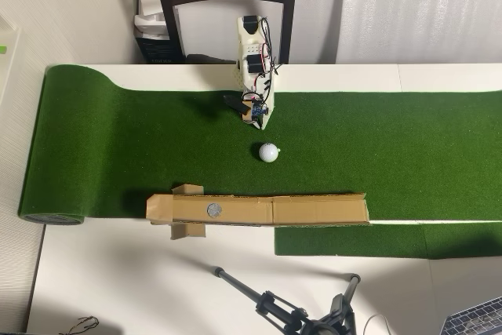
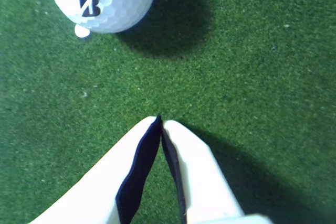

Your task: Pick up the golf ball and place it on the gray mark at the back.

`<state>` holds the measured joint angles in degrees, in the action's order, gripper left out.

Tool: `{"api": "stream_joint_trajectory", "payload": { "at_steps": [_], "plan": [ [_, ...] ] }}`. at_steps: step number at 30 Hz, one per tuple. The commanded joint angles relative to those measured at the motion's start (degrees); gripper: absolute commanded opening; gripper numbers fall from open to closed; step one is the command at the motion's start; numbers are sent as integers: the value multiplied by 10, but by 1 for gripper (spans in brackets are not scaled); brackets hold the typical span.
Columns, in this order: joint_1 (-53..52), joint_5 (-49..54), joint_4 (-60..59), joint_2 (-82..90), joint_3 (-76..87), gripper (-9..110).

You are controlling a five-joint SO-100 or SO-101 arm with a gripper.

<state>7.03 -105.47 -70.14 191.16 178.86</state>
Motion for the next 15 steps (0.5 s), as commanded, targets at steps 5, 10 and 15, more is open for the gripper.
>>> {"api": "stream_joint_trajectory", "payload": {
  "at_steps": [5, 10, 15],
  "plan": [
    [-4, -3, -2, 24, 40, 0],
    [-4, -3, -2, 24, 40, 0],
    [-1, -3, -2, 24, 40, 0]
  ]
}}
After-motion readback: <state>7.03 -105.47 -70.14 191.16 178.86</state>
